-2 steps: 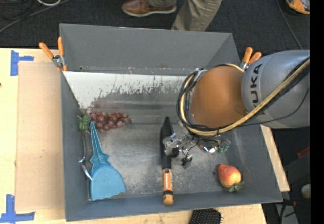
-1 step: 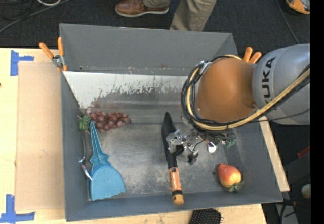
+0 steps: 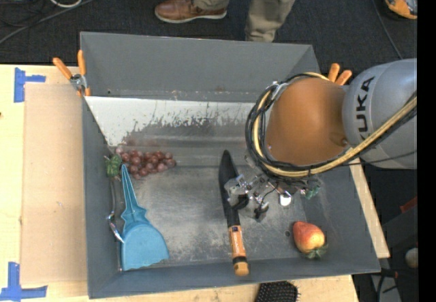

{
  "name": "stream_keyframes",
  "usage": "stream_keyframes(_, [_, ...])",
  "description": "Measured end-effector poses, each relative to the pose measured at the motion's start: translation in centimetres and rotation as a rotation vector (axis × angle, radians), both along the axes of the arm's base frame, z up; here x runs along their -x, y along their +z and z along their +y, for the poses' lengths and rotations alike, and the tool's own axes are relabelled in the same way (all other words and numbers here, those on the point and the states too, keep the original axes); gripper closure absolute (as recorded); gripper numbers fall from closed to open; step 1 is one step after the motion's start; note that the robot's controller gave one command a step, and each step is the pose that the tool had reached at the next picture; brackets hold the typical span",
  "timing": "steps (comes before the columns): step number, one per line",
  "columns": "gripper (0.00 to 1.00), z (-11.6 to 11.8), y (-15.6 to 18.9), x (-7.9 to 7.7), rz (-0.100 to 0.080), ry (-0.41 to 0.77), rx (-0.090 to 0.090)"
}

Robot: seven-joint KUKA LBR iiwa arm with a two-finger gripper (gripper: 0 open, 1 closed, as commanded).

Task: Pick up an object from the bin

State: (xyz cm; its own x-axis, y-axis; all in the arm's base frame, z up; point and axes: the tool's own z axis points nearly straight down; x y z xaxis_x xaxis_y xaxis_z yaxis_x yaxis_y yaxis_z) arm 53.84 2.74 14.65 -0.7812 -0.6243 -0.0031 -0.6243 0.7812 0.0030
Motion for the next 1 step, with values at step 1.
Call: stream_keyframes(1, [1.0,-0.24,4.11,-0.76,0.005,0.075,-0.003])
